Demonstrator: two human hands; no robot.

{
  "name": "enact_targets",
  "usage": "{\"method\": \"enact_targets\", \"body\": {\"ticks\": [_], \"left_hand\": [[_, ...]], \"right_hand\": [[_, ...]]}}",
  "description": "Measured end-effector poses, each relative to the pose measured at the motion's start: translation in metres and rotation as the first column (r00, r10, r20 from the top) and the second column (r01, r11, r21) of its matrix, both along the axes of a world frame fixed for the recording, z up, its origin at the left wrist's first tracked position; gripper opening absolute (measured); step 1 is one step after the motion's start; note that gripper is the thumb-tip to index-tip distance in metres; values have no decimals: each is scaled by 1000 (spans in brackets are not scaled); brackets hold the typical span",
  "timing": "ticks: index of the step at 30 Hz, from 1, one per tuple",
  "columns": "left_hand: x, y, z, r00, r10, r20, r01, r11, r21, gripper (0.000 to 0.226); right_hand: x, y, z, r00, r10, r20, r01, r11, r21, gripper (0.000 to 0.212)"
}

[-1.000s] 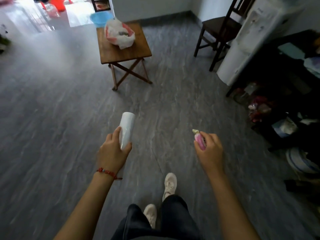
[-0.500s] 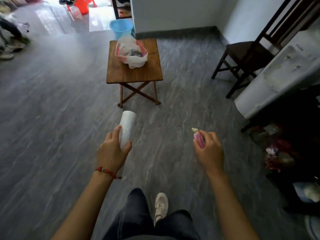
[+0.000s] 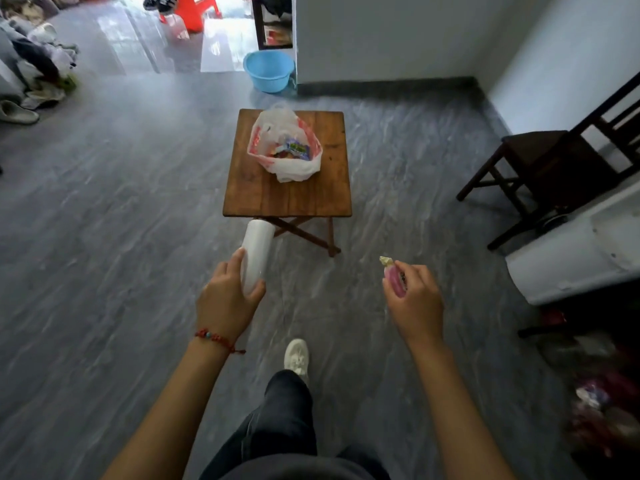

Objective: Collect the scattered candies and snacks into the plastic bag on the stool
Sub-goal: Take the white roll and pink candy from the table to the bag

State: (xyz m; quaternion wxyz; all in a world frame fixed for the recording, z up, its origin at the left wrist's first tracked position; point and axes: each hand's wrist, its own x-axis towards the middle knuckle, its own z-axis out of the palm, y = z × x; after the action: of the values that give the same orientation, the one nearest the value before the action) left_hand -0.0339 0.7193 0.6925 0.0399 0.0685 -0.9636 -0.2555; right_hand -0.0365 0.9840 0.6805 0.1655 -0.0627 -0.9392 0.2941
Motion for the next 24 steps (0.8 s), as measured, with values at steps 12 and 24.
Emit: {"method": "enact_targets", "body": {"ticks": [12, 24], "left_hand": [[-216, -46, 6, 998, 54, -29, -54, 999, -6, 60], [-387, -56, -14, 993, 112, -24, -112, 993, -21, 58]], "right_hand": [[-228, -49, 17, 992, 120, 43, -120, 993, -1, 26], [-438, -73, -5, 969, 227, 101, -228, 974, -5, 30]]}}
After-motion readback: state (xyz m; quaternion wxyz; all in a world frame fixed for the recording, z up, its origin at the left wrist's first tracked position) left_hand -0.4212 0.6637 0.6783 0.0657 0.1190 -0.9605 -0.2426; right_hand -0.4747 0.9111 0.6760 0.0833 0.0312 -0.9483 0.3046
